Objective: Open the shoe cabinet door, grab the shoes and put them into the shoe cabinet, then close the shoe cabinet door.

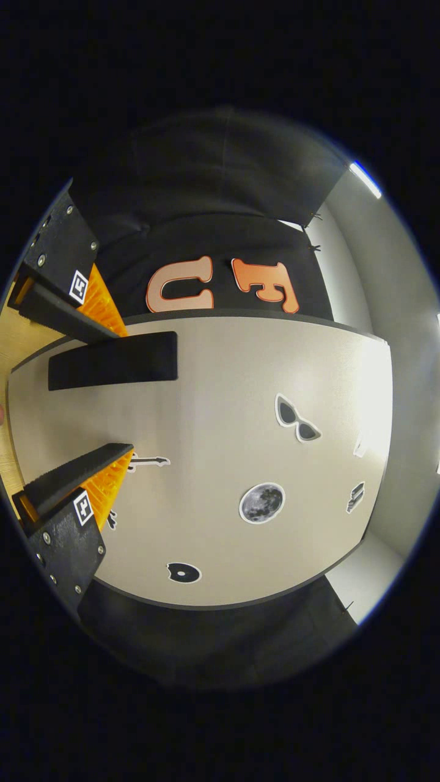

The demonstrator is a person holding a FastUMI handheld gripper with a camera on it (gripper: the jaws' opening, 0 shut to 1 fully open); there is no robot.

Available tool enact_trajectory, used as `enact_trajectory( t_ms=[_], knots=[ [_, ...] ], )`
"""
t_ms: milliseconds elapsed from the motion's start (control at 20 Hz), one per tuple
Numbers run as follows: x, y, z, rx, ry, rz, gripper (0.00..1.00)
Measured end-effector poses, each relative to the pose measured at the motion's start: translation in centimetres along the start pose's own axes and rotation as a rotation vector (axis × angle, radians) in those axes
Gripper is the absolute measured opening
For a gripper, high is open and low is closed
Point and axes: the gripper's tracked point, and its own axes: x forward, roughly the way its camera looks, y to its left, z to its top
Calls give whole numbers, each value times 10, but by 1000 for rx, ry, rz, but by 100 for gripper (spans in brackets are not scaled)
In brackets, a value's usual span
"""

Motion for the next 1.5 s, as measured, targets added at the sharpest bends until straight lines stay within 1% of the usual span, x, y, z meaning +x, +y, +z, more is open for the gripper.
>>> enact_trajectory(
  t_ms=[200,600,850,1000,1200,1500],
  knots=[
    [5,0,-3,-2,12,-13,96],
    [5,0,-7,3,17,-3,96],
    [-14,-1,0,-1,6,17,97],
    [-31,-6,4,-5,11,17,97],
    [-68,-25,16,-9,5,1,97],
    [-146,-68,34,-16,-1,-23,97]
  ],
)
